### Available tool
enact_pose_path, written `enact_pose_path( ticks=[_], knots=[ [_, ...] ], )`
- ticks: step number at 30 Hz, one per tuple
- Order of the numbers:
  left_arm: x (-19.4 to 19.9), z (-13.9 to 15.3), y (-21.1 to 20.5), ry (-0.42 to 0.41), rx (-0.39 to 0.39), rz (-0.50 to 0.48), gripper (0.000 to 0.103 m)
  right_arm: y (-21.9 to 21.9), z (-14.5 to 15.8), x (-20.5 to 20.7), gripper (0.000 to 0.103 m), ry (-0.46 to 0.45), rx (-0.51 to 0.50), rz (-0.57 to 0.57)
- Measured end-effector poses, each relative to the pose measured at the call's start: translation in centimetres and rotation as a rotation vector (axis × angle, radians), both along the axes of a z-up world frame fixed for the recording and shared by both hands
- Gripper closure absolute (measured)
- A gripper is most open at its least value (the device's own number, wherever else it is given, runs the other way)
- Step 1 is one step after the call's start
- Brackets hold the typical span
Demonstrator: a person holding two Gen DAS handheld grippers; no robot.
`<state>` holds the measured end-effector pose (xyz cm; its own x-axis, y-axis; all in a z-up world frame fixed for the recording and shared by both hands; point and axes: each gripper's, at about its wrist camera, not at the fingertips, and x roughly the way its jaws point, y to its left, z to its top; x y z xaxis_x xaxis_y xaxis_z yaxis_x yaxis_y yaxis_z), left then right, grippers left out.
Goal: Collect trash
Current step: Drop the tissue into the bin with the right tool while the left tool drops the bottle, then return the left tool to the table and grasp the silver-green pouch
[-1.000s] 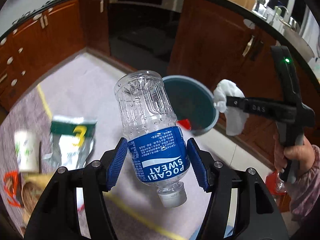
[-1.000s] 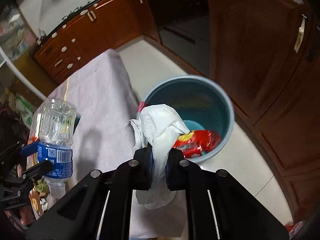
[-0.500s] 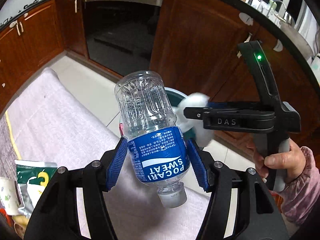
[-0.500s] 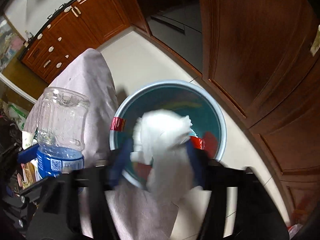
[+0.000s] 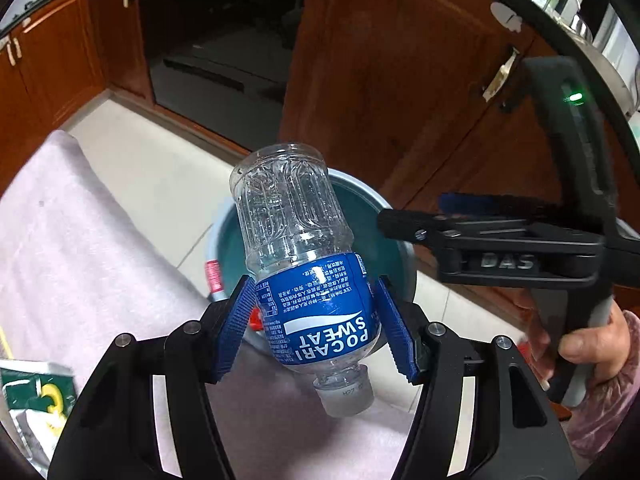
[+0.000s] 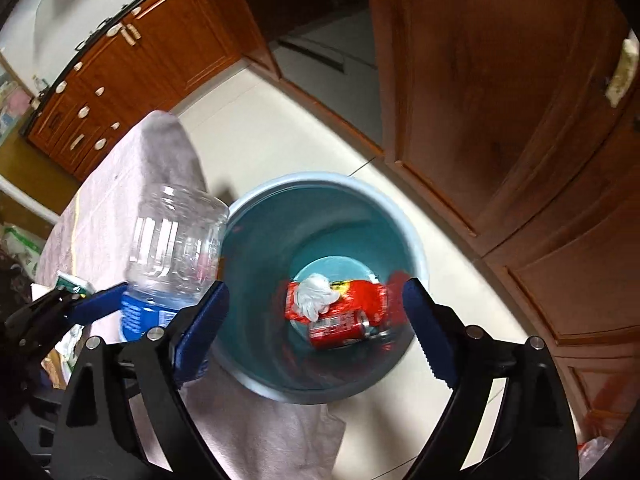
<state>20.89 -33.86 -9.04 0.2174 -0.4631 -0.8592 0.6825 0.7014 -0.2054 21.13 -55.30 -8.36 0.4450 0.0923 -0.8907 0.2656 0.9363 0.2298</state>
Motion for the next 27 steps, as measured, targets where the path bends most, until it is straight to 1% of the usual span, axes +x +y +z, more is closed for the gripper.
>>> enact_pose_path(
  ticks=[1, 3, 7, 12, 15, 16, 17, 21, 27],
  knots=[
    [0.2, -0.6, -0.6, 0.012, 0.006, -0.009, 0.04, -0.3, 0.1, -0.2, 0.018, -0.004, -0.004, -0.011],
    [0.4, -1.6, -1.1, 0.032, 0.019, -0.019, 0.04, -1.1, 0.4, -0.5, 0.013, -0.007, -0.01, -0.035],
    [0.8, -3.2, -2.0, 0.05, 0.057, -0.021, 0.039, -2.1, 0.2, -1.2, 0.013, 0.002, -0.018, -0.054],
    [1.0, -3.6, -2.5, 0.049, 0.061, -0.013, 0.038, -2.2, -0.5, -1.1, 0.013, 0.032, -0.016, -0.057],
    [1.2, -3.4, -2.0, 0.043, 0.062, 0.003, 0.037, -1.8, -0.6, -1.2, 0.013, 0.036, -0.015, -0.056],
    [1.3, -3.4, -2.2, 0.041, 0.061, 0.009, 0.035, -1.7, -0.6, -1.3, 0.013, 0.036, -0.015, -0.054],
    [1.3, -3.2, -1.9, 0.038, 0.059, 0.016, 0.032, -1.5, -0.5, -1.4, 0.013, 0.037, -0.015, -0.052],
    [0.8, -2.0, -0.5, 0.024, 0.041, 0.04, 0.031, -0.7, -0.1, -1.5, 0.013, 0.043, -0.02, -0.041],
    [-0.6, 0.4, 3.3, 0.0, 0.01, 0.103, 0.027, 1.7, 1.9, -2.7, 0.013, 0.014, -0.046, -0.006]
  ],
)
